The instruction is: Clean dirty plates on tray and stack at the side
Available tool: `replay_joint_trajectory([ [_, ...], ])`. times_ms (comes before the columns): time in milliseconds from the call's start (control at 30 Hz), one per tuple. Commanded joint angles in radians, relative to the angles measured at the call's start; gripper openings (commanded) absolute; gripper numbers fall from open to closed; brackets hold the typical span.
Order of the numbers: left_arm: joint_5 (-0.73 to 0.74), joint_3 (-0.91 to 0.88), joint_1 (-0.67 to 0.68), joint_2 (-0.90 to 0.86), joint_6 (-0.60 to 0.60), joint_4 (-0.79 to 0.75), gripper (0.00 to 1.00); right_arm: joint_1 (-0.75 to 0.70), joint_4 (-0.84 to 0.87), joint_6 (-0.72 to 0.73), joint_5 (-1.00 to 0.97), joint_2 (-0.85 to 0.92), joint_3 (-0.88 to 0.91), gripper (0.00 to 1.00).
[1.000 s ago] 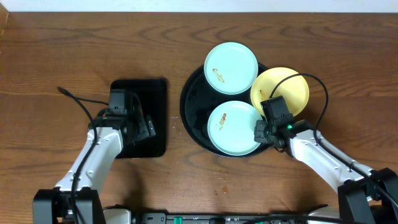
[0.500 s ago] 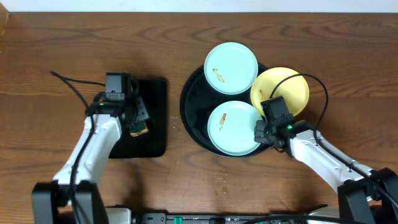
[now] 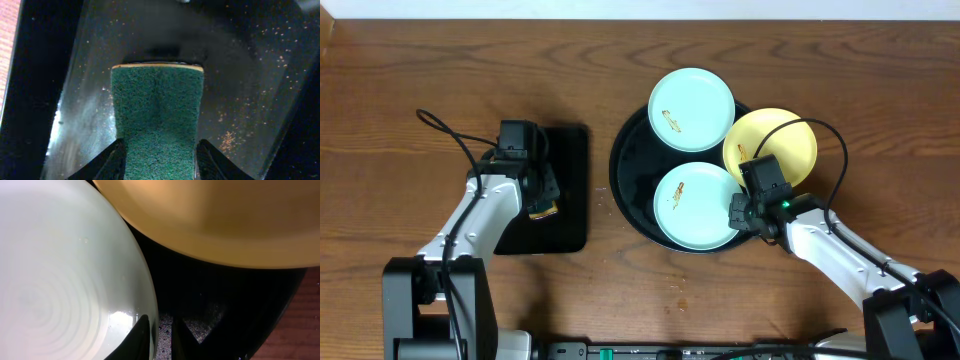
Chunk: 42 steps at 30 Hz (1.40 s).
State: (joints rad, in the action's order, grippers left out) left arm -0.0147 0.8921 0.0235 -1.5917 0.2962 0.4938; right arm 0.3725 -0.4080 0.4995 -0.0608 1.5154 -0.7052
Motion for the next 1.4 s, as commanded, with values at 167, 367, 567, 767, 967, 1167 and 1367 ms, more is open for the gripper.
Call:
replay_joint_trajectory([
  [167, -0.03, -0.004, 0.002, 0.004, 0.005, 0.009, 0.47, 0.008, 0.0, -0.007, -0.018, 0.006, 0.008, 0.14],
  [367, -0.061, -0.004, 0.002, 0.004, 0.005, 0.002, 0.47, 0.008, 0.0, -0.007, -0.018, 0.006, 0.008, 0.14],
  [567, -0.05, -0.005, 0.002, 0.004, 0.006, 0.019, 0.47, 0.008, 0.0, -0.007, -0.018, 0.006, 0.008, 0.15],
  [767, -0.05, -0.005, 0.002, 0.004, 0.006, 0.02, 0.47, 0.008, 0.0, -0.007, -0.018, 0.006, 0.008, 0.15],
  [967, -0.05, 0.002, 0.002, 0.005, 0.005, 0.002, 0.54, 0.008, 0.0, -0.007, -0.018, 0.006, 0.008, 0.15],
  [1167, -0.05, 0.039, 0.002, 0.022, 0.005, 0.04, 0.49, 0.008, 0.0, -0.007, -0.018, 0.006, 0.008, 0.15],
  [1367, -0.05, 0.039, 0.002, 0.09, 0.005, 0.044, 0.38, 0.008, 0.0, -0.007, -0.018, 0.006, 0.008, 0.15],
])
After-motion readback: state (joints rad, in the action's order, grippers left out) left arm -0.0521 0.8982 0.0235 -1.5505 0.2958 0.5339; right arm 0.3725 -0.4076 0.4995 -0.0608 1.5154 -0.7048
